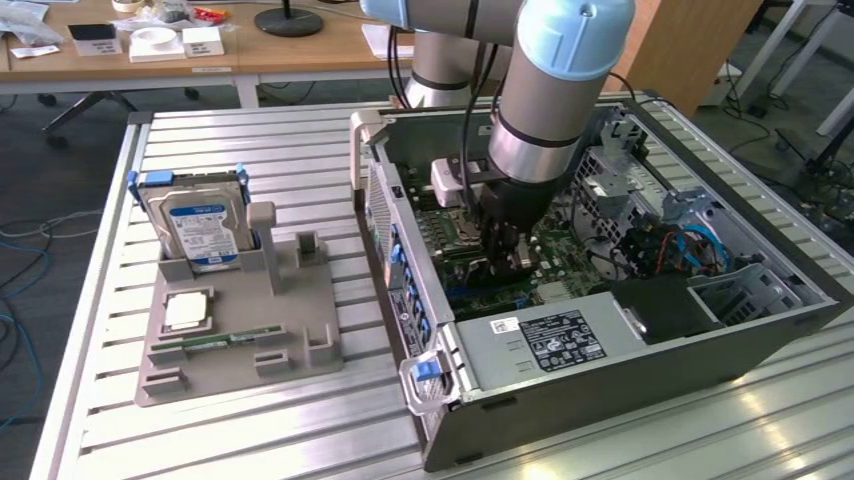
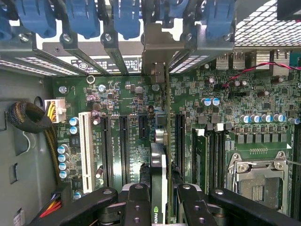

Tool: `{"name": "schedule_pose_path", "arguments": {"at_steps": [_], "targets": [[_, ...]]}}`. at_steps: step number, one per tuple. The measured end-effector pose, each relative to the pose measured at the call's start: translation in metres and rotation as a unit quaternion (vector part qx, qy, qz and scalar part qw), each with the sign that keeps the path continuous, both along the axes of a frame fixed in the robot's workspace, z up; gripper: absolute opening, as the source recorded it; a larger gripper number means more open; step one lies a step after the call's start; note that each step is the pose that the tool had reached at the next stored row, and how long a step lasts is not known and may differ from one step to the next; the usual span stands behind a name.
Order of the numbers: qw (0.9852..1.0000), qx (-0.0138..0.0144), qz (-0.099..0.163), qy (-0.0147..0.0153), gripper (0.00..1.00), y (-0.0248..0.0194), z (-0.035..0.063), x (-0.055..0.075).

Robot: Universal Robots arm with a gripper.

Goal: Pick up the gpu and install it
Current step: 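Insert the gpu into the slot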

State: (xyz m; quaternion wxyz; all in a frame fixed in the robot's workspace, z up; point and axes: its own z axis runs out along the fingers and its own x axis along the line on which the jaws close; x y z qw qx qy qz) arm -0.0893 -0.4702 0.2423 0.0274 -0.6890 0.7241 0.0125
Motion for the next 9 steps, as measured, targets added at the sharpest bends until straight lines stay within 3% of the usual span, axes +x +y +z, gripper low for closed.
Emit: {"name": "schedule_pose_path", "arguments": {"at_steps": [9], "targets": [[1.0,0.0004,0.0,0.0,0.27,0.0,-0.0008,-0.0002]]}}
